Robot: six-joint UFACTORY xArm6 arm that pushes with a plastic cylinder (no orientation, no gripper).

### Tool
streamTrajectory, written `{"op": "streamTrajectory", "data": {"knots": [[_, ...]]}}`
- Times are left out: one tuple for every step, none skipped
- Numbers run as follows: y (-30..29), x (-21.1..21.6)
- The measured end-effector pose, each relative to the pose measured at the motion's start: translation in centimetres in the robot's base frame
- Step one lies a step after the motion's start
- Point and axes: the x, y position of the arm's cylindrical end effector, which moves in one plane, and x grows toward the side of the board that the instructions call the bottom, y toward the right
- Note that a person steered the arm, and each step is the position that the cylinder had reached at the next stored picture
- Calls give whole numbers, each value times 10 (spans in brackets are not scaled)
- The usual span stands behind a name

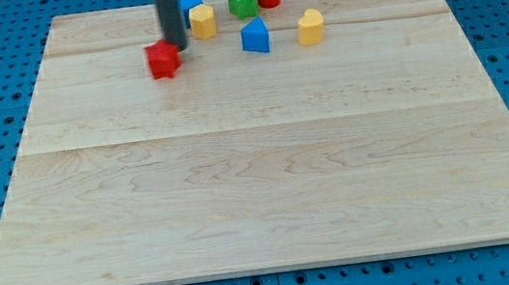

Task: Move the red star towards bottom center of the board

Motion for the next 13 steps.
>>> {"op": "streamTrajectory", "data": {"knots": [[-11, 31], [-43, 46], [-81, 33], [-98, 75], [-67, 105], [-5, 110], [1, 110], [-3, 110], [-8, 120], [60, 91], [76, 56], [-6, 28], [-35, 53]]}}
